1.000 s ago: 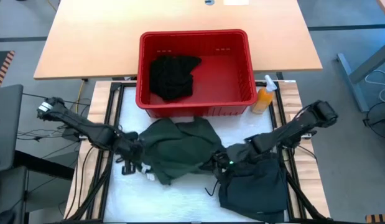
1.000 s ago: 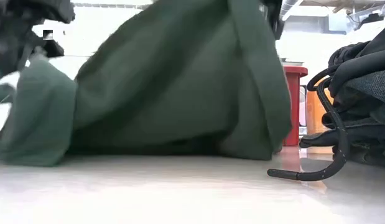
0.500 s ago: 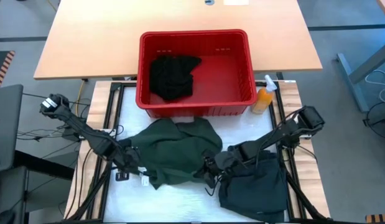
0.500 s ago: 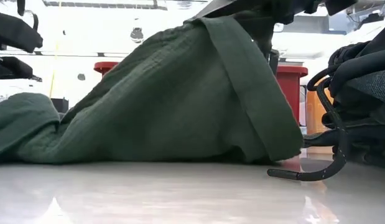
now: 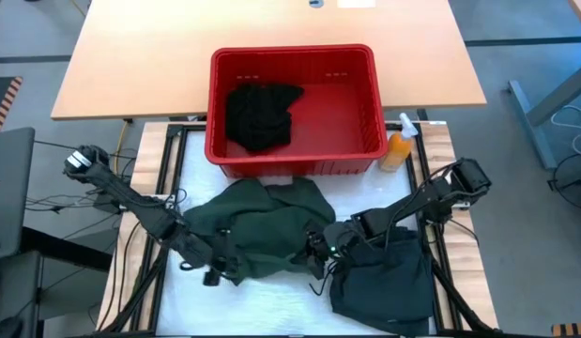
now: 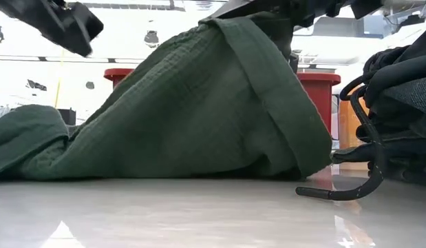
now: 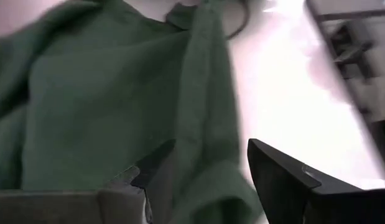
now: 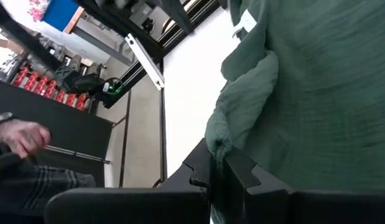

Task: Fold laundry
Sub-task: Fold the green shirt

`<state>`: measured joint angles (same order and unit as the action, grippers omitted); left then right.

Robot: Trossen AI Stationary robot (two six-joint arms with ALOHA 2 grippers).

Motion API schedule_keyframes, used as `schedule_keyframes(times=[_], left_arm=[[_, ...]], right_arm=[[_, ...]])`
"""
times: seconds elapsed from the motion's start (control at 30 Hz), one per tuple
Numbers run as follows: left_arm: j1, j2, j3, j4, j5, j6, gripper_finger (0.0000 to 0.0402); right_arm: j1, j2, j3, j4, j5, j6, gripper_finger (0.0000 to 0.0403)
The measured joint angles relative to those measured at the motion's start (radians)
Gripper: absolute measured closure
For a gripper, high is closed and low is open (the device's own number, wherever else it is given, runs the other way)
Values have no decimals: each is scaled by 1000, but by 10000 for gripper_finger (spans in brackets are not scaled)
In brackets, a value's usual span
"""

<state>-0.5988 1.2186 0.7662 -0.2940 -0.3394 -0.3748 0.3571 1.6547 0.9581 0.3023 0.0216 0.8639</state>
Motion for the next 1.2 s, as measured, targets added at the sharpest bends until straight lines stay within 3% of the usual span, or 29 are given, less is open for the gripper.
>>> schedule_keyframes(times=[0.13, 0.33, 0.47, 0.67, 0.8, 0.97, 1.2], left_arm=[[33, 100, 0, 85, -32, 57, 217], [61, 249, 0, 185, 74, 60, 217], [62, 322, 5, 183, 42, 35, 217], [62, 388, 42, 183, 68, -34, 219], [61, 388, 66, 174, 84, -68, 252], [60, 376, 164, -2, 117, -92, 379], [51, 345, 375, -403, 85, -21, 401]], right_arm=[[0, 0, 0, 1, 0, 0, 368], [0, 0, 0, 0, -33, -3, 368], [2, 0, 0, -3, -60, -8, 368], [3, 0, 0, 1, -84, -32, 368], [2, 0, 0, 10, -91, -57, 368], [-2, 0, 0, 23, -99, -68, 368], [-23, 0, 0, 58, -102, -86, 367]])
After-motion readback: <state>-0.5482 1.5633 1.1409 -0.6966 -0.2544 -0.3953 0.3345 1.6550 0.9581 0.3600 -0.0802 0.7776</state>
